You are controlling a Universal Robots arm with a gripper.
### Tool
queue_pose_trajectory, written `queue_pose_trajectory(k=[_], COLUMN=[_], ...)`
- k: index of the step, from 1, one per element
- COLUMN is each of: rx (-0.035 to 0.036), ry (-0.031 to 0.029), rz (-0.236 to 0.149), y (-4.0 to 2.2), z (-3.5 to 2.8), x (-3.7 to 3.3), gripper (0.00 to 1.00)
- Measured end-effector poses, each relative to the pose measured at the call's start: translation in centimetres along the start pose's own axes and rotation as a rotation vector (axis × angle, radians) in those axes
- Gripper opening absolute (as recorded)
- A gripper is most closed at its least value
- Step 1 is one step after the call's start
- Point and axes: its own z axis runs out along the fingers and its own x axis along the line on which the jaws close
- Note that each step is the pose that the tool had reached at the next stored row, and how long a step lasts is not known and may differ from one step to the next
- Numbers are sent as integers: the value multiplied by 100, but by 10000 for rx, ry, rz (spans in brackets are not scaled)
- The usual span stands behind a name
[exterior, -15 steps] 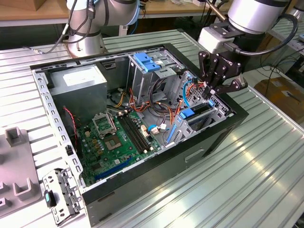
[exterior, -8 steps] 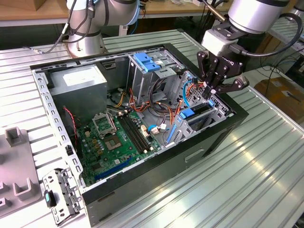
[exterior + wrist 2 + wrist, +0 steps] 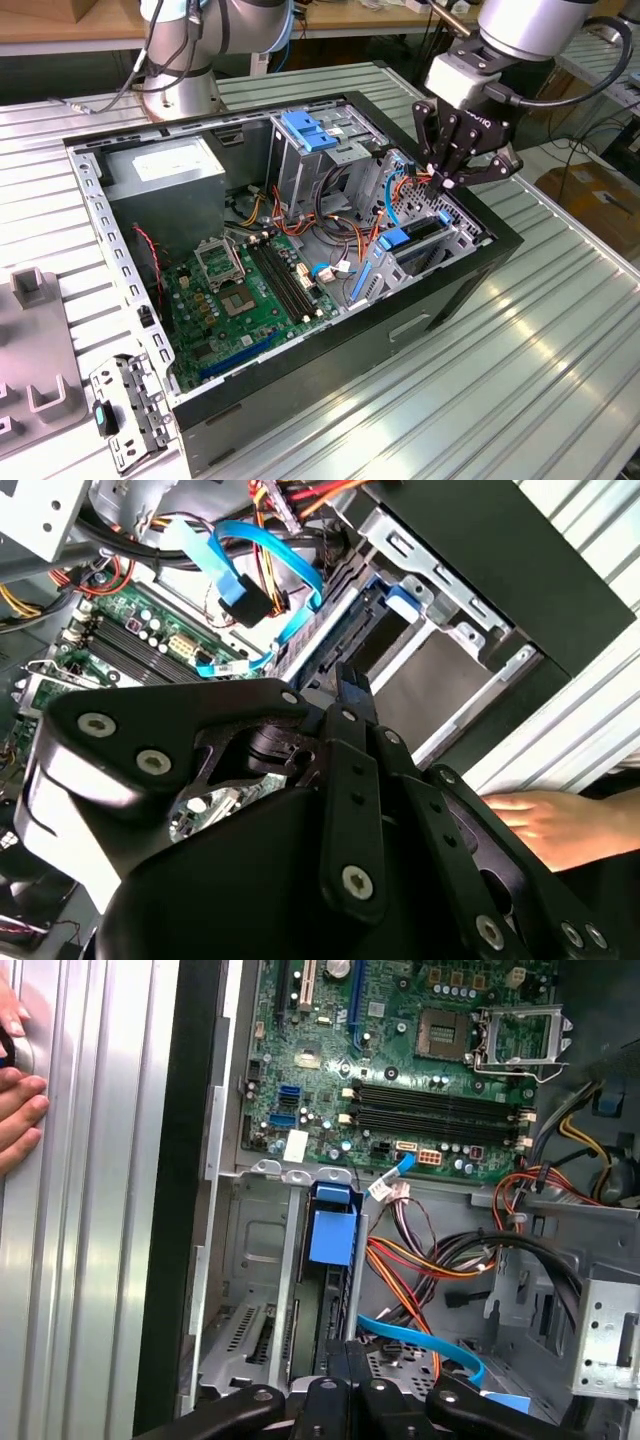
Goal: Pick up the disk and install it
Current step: 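Insert the first disk wire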
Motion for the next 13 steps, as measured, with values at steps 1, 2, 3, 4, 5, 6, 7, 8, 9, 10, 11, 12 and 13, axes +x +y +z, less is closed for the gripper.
queue_pose_trajectory(k=[1,2,3,4,5,6,7,8,9,10,11,12,13], rx=[-1,-2,-3,-3,-3,-3,-4,-4,-5,-4,-5,-6,-7], ry=[8,16,23,27,29,32,32,33,33,32,34,35,37], rz=[-29,-57,-92,-113,-126,-132,-136,-140,-143,-146,-147,-147,-147], y=[-9,-17,-29,-45,-85,-123,-169,-209,-262,-306,-354,-400,-445], z=[3,4,6,9,14,18,23,27,32,37,41,45,50], x=[-12,-23,-36,-43,-43,-40,-37,-34,-30,-28,-25,-23,-21], gripper=[11,11,11,11,11,11,11,11,11,11,11,11,11])
